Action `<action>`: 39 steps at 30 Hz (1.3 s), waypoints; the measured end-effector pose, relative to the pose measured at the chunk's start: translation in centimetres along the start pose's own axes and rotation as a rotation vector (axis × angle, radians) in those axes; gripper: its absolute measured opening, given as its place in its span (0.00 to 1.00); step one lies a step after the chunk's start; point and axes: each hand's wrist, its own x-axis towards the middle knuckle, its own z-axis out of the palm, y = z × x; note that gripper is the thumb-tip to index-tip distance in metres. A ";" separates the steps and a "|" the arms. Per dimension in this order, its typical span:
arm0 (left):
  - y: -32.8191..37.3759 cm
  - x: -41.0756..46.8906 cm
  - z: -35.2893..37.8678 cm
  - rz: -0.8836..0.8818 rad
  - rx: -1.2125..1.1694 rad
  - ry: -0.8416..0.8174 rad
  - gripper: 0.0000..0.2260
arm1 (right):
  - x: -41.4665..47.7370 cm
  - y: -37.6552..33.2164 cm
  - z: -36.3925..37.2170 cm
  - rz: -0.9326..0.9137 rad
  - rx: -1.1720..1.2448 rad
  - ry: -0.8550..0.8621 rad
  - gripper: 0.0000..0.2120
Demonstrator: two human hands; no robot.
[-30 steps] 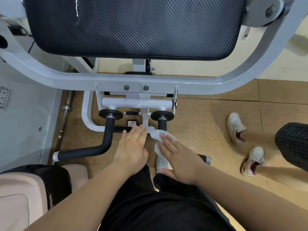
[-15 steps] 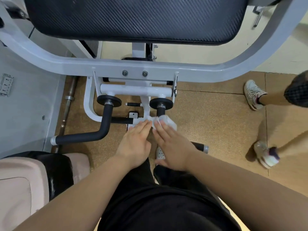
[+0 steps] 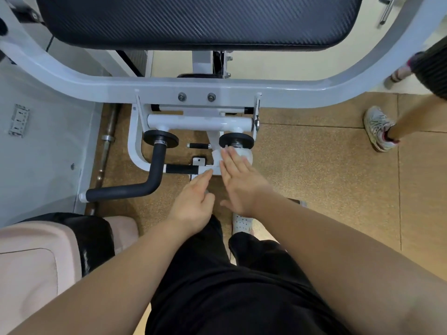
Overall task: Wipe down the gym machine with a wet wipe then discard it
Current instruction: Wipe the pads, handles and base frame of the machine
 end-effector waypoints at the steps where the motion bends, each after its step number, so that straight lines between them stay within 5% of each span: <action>1: 0.2 0.0 0.0 0.009 -0.003 -0.014 0.27 | -1.0 -0.1 0.4 -0.003 0.036 0.020 0.45; 6: 2.3 0.1 0.5 0.139 0.012 -0.134 0.30 | -7.9 -0.2 3.2 -0.108 -0.038 0.083 0.42; 11: 2.8 0.5 1.5 0.161 0.139 -0.145 0.30 | -11.1 1.9 5.3 -0.004 -0.090 0.199 0.43; 15: 2.5 0.4 1.4 0.160 0.207 -0.155 0.28 | -8.0 -0.2 3.9 0.058 -0.040 0.119 0.44; 21: 4.1 0.9 1.5 0.270 0.554 -0.084 0.29 | -10.2 0.1 6.4 0.097 -0.085 0.289 0.40; 26: 5.1 0.5 2.8 0.405 0.756 -0.191 0.31 | -15.8 3.8 9.8 0.216 -0.112 0.337 0.48; 39: 8.5 0.8 3.0 0.266 0.769 -0.321 0.24 | -14.3 1.6 11.3 0.287 0.147 0.440 0.49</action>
